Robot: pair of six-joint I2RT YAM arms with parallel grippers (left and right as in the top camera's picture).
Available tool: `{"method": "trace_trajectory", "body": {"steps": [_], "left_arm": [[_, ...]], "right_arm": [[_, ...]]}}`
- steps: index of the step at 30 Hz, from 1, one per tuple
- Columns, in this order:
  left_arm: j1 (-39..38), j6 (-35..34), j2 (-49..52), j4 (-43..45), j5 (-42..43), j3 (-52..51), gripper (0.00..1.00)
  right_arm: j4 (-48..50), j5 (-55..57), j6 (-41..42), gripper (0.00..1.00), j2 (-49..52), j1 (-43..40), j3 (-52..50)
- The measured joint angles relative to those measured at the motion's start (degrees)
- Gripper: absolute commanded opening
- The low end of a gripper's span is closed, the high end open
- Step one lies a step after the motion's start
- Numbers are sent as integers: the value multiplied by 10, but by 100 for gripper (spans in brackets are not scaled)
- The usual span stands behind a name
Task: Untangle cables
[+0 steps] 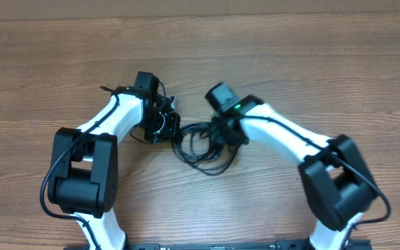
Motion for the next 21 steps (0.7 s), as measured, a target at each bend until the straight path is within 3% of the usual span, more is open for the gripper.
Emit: {"method": "trace_trajectory", "body": {"steps": [4, 10, 15, 20, 21], "left_arm": [[-6, 0, 0, -6, 6, 2, 4], [19, -12, 0, -21, -71, 3, 4], [20, -20, 0, -21, -93, 3, 4], [19, -20, 0, -19, -95, 3, 4], [19, -20, 0, -18, -95, 3, 4]], "right_arm": [[-29, -8, 30, 4, -18, -52, 6], [-98, 100, 59, 4, -17, -168, -5], [-87, 83, 35, 5, -17, -181, -5], [-50, -82, -103, 33, -17, -167, -5], [-49, -113, -133, 35, -17, -159, -5]]}}
